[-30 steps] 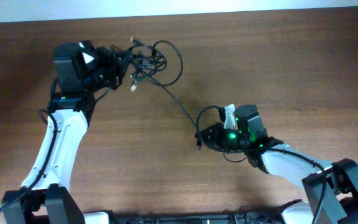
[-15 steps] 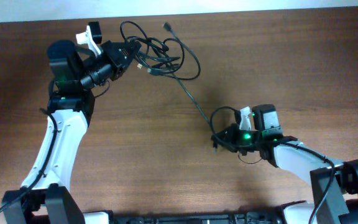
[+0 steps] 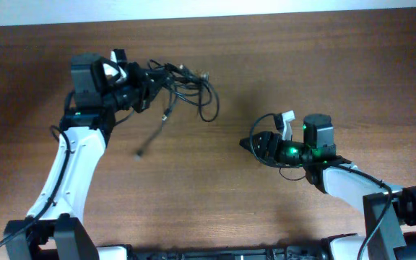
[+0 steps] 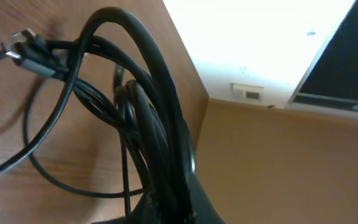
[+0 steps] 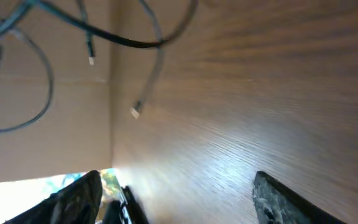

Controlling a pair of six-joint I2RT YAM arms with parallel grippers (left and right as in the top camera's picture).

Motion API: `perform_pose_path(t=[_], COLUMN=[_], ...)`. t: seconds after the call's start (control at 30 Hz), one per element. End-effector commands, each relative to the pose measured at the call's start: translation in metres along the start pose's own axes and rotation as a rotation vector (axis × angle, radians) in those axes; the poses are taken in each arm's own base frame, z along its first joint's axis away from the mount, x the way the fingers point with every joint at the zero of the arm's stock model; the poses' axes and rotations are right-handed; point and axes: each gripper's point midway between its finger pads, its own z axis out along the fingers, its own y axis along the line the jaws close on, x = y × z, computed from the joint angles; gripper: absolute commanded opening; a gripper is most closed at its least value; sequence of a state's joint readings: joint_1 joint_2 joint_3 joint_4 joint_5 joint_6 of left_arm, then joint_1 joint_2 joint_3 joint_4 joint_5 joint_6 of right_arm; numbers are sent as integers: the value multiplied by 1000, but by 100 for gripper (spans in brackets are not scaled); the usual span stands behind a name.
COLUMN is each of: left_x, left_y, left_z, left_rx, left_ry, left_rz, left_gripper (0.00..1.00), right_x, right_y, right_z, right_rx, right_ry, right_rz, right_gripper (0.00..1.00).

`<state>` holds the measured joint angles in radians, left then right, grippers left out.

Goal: Untangle cables

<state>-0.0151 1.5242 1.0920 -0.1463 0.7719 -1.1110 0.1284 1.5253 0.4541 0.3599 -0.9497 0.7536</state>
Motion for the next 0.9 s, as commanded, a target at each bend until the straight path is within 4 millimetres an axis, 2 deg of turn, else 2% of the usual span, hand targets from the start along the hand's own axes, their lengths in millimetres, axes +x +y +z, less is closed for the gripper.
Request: perform_pose_path(t=[0.0, 0.13, 0.23, 0.3, 0.43, 0.53, 0.67, 0.77, 0.87], left_x=[23, 62, 87, 96, 99, 101, 128, 138, 152], left_y=[-21, -17, -1, 8, 16, 13, 1, -2, -16], left_z=[7, 18, 21, 21, 18, 15, 4, -2, -12], left_rx=[34, 55, 29, 23, 13, 44, 227, 288, 420], left_ry=[45, 170, 263, 305, 333, 346, 448, 485, 525], left_rz=[293, 627, 796, 883, 952, 939, 1030, 1035, 1037], left_gripper=[0, 0, 0, 0, 0, 0, 0, 0, 0], right_x=[-2, -7, -12, -16, -18, -19, -30, -35, -36], right_y=[11, 27, 42, 47, 48, 47, 38, 34, 33], right_z=[0, -2, -4, -5, -5, -5, -4, -4, -3], right_rx=[-55, -117, -174, -191, -193, -187, -139, -119, -114], right_ry=[11, 3, 0, -12, -20, -29, -87, -118, -125], right_rz=[1, -35, -25, -14, -17, -17, 39, 88, 106], right_gripper=[78, 80, 83, 86, 87, 87, 92, 96, 96])
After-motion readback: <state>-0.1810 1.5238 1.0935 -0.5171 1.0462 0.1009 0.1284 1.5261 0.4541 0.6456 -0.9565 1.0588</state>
